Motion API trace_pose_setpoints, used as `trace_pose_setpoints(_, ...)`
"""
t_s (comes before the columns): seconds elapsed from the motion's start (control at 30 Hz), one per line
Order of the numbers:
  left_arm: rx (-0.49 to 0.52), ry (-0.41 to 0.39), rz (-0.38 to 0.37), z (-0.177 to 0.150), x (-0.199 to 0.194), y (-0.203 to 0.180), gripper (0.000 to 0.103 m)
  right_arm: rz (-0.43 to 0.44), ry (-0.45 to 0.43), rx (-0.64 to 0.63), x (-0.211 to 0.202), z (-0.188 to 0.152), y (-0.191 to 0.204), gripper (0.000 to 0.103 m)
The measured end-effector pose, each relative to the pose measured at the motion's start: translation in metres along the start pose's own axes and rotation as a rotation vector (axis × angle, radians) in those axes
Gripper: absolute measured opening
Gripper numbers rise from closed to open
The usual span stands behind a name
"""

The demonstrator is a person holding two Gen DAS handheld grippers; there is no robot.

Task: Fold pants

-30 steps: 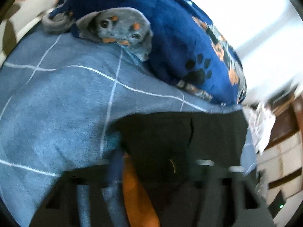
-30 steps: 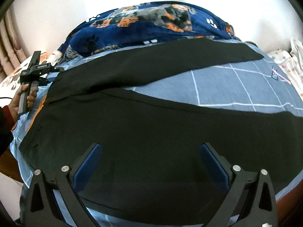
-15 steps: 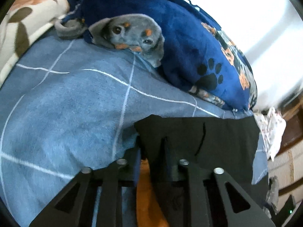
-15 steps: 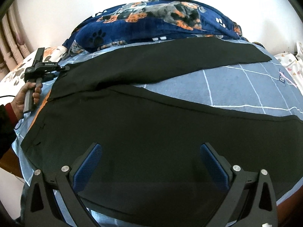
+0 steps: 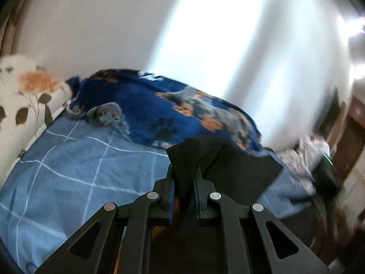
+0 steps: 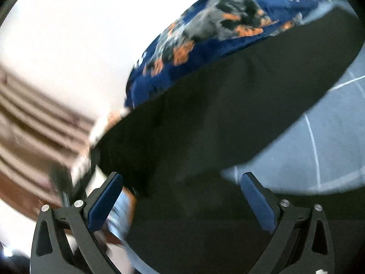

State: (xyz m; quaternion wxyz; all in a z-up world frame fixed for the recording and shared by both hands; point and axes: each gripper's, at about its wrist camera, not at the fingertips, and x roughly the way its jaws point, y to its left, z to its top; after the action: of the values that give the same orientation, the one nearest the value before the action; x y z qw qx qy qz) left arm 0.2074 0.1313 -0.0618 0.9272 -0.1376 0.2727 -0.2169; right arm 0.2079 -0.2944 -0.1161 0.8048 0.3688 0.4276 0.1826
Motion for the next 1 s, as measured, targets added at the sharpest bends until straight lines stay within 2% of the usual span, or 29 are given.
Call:
trace_pose_setpoints(0.1, 0.04, 0.01, -0.017, -0.026, -0.021, -0.027, 0.013, 0.034, 0.004, 0.105, 0.018, 0.041, -0.016, 0.103)
trace_pose_setpoints(0.17, 0.031, 0.027, -0.022, -0.041, -0.03, -0.036, 0.013, 0.053, 0.005, 0.137, 0.027, 0.063, -0.023, 0.103)
trace_pose_setpoints(0.33, -0.02, 0.076, -0.033, -0.065, -0.039, -0.046, 0.013, -0.005, -0.022, 0.291, 0.047, 0.104, -0.057, 0.103)
trace_pose_setpoints(0.37, -0.022, 0.081, -0.028, -0.067, -0.04, -0.047, 0.013, -0.023, -0.024, 0.314, 0.052, 0.111, -0.065, 0.098)
trace_pose_setpoints(0.43, -0.026, 0.084, -0.015, -0.068, -0.041, -0.047, 0.014, -0.052, -0.009, 0.331, 0.058, 0.122, -0.077, 0.067)
trace_pose_setpoints(0.47, -0.039, 0.091, -0.011, -0.067, -0.04, -0.044, 0.014, -0.079, 0.002, 0.332, 0.061, 0.125, -0.083, 0.034)
trace_pose_setpoints(0.5, -0.05, 0.098, -0.007, -0.067, -0.04, -0.042, 0.014, -0.101, 0.008, 0.339, 0.061, 0.125, -0.086, 0.011)
trace_pose_setpoints(0.57, -0.085, 0.105, 0.012, -0.065, -0.04, -0.035, 0.014, -0.123, -0.012, 0.34, 0.055, 0.119, -0.09, 0.01)
trace_pose_setpoints(0.67, -0.122, 0.108, 0.037, -0.062, -0.046, -0.024, 0.014, -0.141, -0.049, 0.255, 0.033, 0.097, -0.077, 0.009)
trace_pose_setpoints(0.83, -0.121, 0.139, 0.083, -0.068, -0.061, -0.016, 0.015, -0.113, -0.09, 0.192, -0.026, 0.034, -0.06, 0.009)
trace_pose_setpoints(1.0, -0.124, 0.177, 0.119, -0.087, -0.074, -0.01, 0.016, -0.137, -0.093, 0.17, -0.065, -0.036, -0.055, 0.008)
